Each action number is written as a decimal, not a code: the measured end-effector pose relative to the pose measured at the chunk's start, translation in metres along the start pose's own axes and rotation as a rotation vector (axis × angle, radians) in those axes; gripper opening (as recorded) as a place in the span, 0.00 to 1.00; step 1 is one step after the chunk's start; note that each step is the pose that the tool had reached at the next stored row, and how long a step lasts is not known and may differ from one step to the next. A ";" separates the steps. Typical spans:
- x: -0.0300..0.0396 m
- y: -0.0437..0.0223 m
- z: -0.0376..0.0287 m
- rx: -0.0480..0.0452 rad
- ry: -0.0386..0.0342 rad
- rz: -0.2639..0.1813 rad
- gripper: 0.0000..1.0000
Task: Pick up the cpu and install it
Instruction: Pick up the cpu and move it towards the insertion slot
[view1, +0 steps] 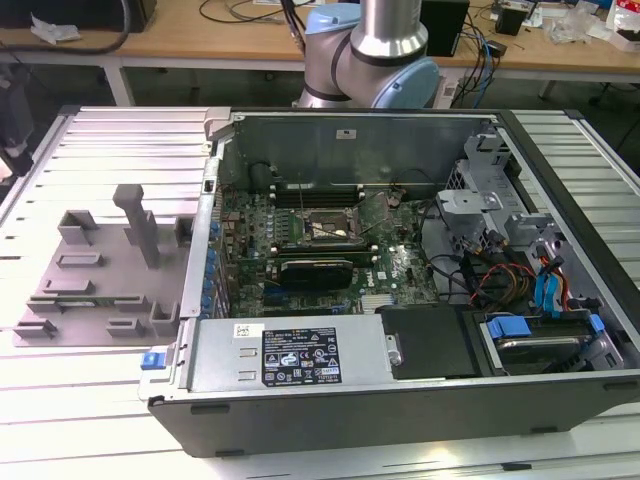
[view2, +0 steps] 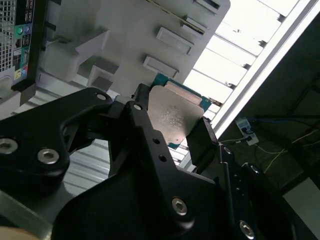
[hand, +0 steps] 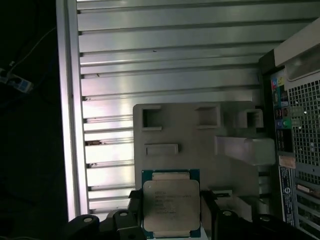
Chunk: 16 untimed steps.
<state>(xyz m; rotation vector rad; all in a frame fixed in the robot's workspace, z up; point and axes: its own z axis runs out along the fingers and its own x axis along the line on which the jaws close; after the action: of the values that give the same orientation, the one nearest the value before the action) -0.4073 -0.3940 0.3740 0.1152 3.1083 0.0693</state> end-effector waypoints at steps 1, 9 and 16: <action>-0.0002 0.0003 -0.0064 0.0000 0.0000 0.000 0.55; -0.0010 0.0017 -0.0364 0.0000 0.0000 0.000 0.55; -0.0112 0.0025 -0.0361 0.0000 0.0000 0.000 0.55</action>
<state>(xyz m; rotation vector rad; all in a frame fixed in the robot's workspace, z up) -0.3971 -0.3939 0.4105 0.1153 3.1083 0.0693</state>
